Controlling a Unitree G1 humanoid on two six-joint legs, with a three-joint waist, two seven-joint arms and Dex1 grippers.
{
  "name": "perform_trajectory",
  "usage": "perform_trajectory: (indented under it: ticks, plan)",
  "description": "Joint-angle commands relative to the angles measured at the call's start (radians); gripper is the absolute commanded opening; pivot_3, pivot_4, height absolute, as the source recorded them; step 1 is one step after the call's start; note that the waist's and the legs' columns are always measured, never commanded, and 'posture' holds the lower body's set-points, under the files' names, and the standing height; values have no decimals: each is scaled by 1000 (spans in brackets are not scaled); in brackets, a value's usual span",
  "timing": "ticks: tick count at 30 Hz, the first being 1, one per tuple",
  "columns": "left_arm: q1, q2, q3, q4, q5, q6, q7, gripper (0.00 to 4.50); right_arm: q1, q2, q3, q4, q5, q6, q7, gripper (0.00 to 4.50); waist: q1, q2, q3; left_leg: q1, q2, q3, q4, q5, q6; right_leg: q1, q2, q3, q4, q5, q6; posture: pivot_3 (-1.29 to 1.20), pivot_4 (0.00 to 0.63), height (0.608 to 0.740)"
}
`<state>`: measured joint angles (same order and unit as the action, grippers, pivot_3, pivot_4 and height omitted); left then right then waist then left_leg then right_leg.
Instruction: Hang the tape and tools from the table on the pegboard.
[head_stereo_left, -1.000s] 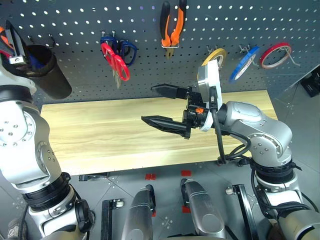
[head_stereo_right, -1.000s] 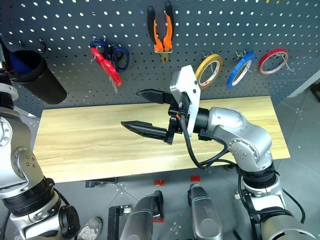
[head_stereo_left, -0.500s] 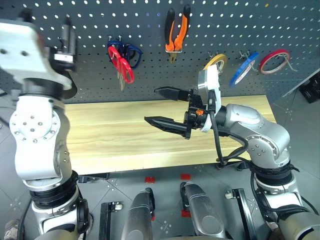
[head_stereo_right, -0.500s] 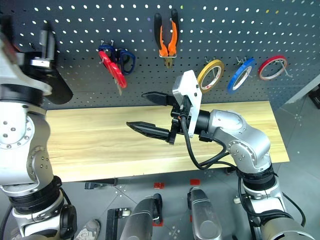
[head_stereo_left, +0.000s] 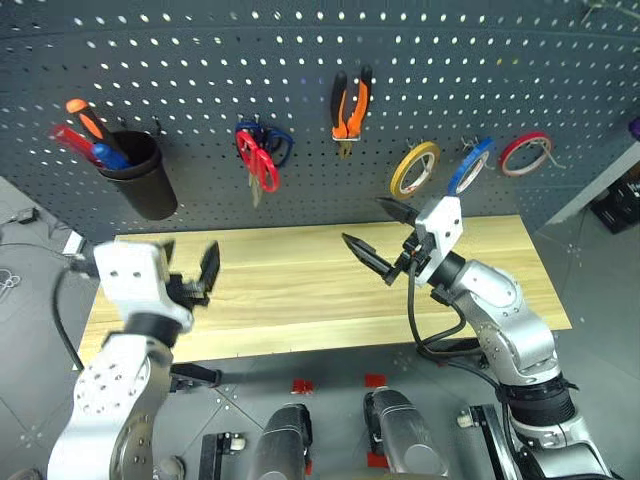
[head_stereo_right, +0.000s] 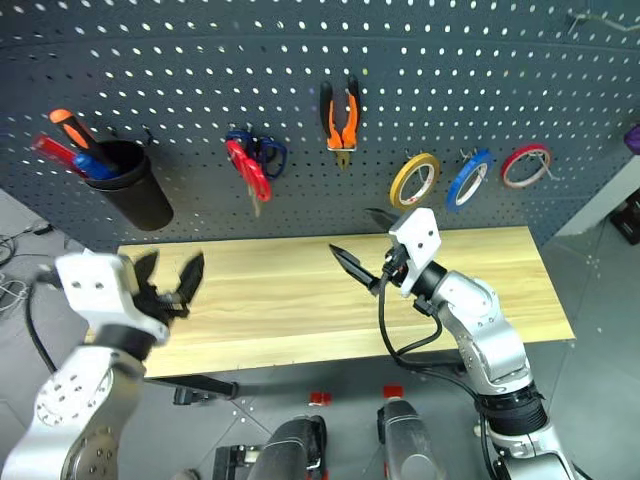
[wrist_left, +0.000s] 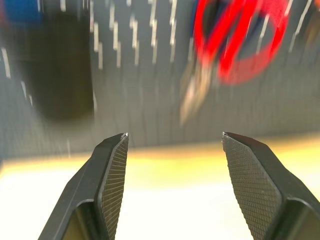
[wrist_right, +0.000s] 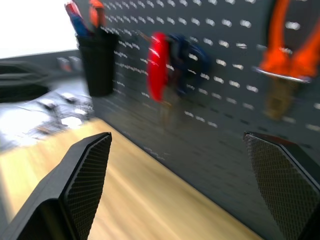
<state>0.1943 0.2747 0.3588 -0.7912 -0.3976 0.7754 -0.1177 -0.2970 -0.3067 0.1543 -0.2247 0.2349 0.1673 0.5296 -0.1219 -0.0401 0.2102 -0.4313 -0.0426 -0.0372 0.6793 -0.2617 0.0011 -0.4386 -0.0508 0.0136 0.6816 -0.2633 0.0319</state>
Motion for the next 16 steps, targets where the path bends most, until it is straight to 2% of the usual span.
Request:
perform_trajectory:
  ticks: [1, 4, 7, 11, 16]
  plan:
    - [22, 18, 29, 86, 43, -33, 7, 3140, 51, -5, -17, 135, -80, -126, -28, 4500, 9, 2, -21, 1, 0, 0, 0, 0, 0, 0, 0, 0, 0, 0, 0, -192, 107, 740]
    - [11, 12, 34, 139, 131, -87, 83, 3140, 54, 14, -84, 266, -66, -117, -76, 4500, 16, 2, -46, 3, 0, 0, -1, 0, 0, 3, 1, 1, -1, 0, 0, -185, 87, 740]
    - [23, 6, 46, 193, 138, -183, 51, 3140, 42, 0, -123, 409, -104, -187, -118, 4500, 19, 5, -75, 4, -1, 0, -1, -1, 0, 4, 0, 1, -1, 0, 0, -179, 64, 740]
    - [24, -7, 46, 298, 149, -299, 24, 3140, 25, -8, -148, 569, -156, -281, -167, 4500, 19, 15, -108, 17, 0, 1, -3, -7, 2, 18, 1, 2, -4, -1, -1, -171, 36, 740]
    - [31, -17, 14, 417, 169, -412, -13, 3140, -3, -9, -150, 713, -194, -367, -186, 4500, 19, 19, -140, 20, 0, 1, -3, -10, 2, 20, 2, 3, -5, -1, -2, -163, 12, 740]
